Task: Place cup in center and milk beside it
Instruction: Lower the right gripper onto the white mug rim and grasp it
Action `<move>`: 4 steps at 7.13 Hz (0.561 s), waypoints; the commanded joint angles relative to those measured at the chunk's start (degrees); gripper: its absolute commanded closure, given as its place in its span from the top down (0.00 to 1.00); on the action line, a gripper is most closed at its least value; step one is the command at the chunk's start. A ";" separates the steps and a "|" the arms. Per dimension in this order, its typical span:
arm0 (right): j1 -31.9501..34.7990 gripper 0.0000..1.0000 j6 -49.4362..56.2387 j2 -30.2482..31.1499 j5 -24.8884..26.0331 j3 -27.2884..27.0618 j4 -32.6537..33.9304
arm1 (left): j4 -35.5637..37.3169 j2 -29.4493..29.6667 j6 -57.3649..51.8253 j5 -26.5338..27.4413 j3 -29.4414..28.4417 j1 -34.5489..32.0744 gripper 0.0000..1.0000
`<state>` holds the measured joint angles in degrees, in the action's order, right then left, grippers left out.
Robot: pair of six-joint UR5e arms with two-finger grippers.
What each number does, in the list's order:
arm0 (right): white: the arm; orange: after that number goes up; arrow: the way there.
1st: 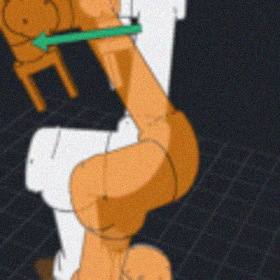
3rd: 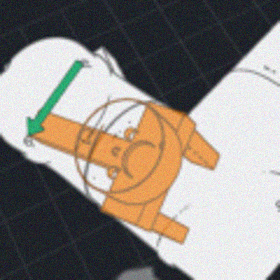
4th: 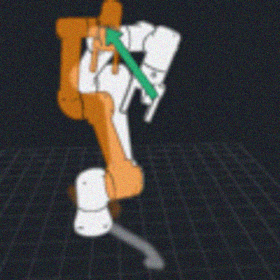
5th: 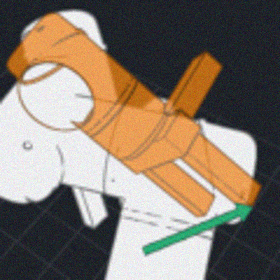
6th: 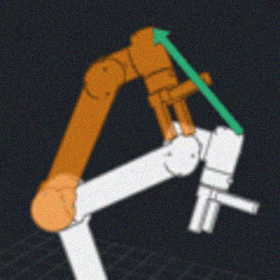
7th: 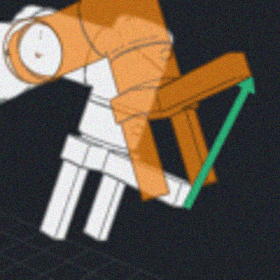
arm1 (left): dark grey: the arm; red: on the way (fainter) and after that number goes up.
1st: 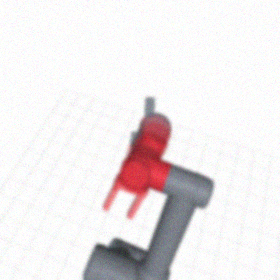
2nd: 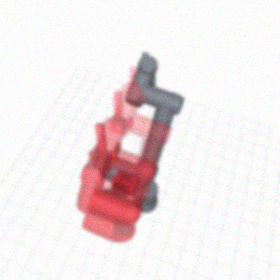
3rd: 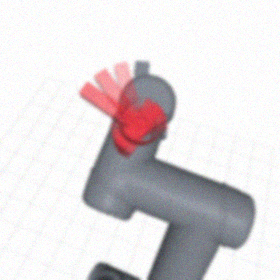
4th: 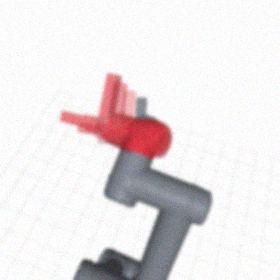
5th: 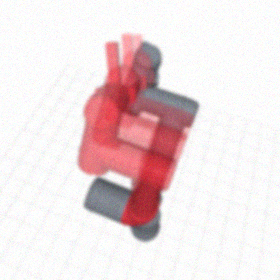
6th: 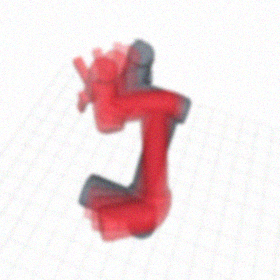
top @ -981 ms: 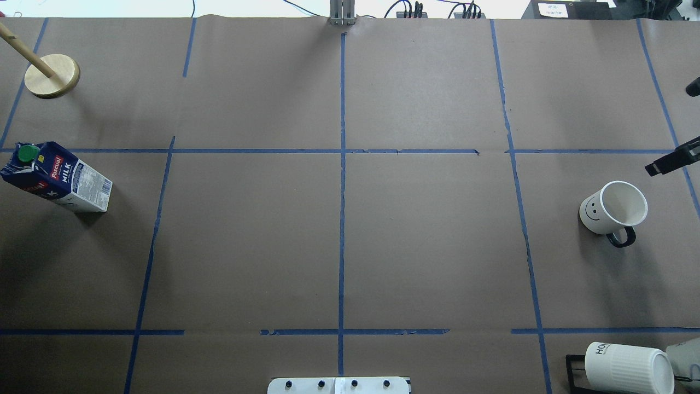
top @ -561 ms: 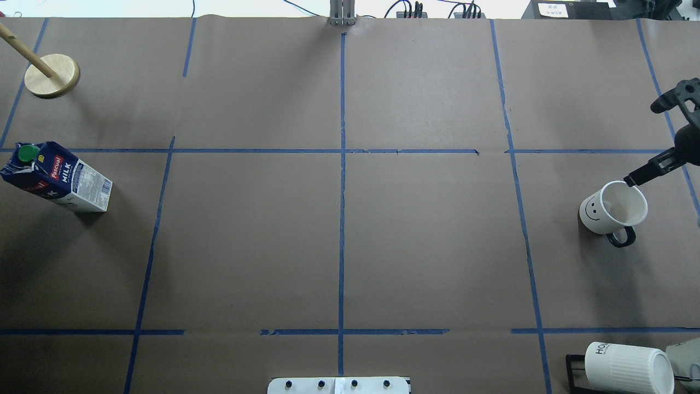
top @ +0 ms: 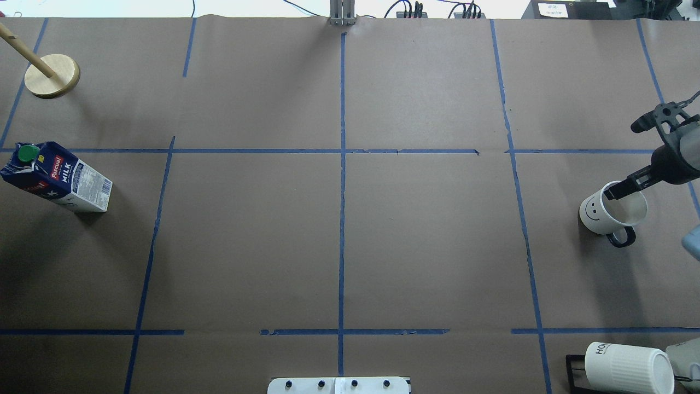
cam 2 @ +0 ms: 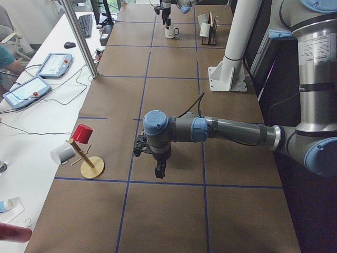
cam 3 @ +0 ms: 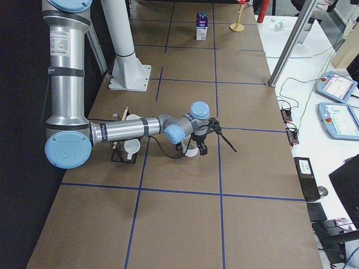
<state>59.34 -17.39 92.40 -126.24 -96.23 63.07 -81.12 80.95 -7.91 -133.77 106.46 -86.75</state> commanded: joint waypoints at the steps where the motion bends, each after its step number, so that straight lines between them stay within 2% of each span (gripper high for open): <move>1: -1.42 0.84 -0.02 0.32 1.78 0.95 -0.23 | 0.00 0.00 0.00 -0.08 0.06 0.00 1.00; 2: -1.42 0.63 -0.10 0.41 1.70 0.87 -0.23 | 0.00 0.00 0.00 -0.08 -0.03 0.00 1.00; 3: -1.42 0.31 -0.10 0.50 1.43 0.87 -0.23 | 0.00 0.00 0.00 -0.08 0.06 0.00 1.00; 4: -1.33 0.06 -0.10 0.50 0.91 0.78 -0.05 | 0.00 0.00 0.00 -0.08 0.06 0.00 1.00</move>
<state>57.97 -17.48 92.85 -124.85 -95.39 62.88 -81.12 80.95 -7.91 -133.85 106.49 -86.75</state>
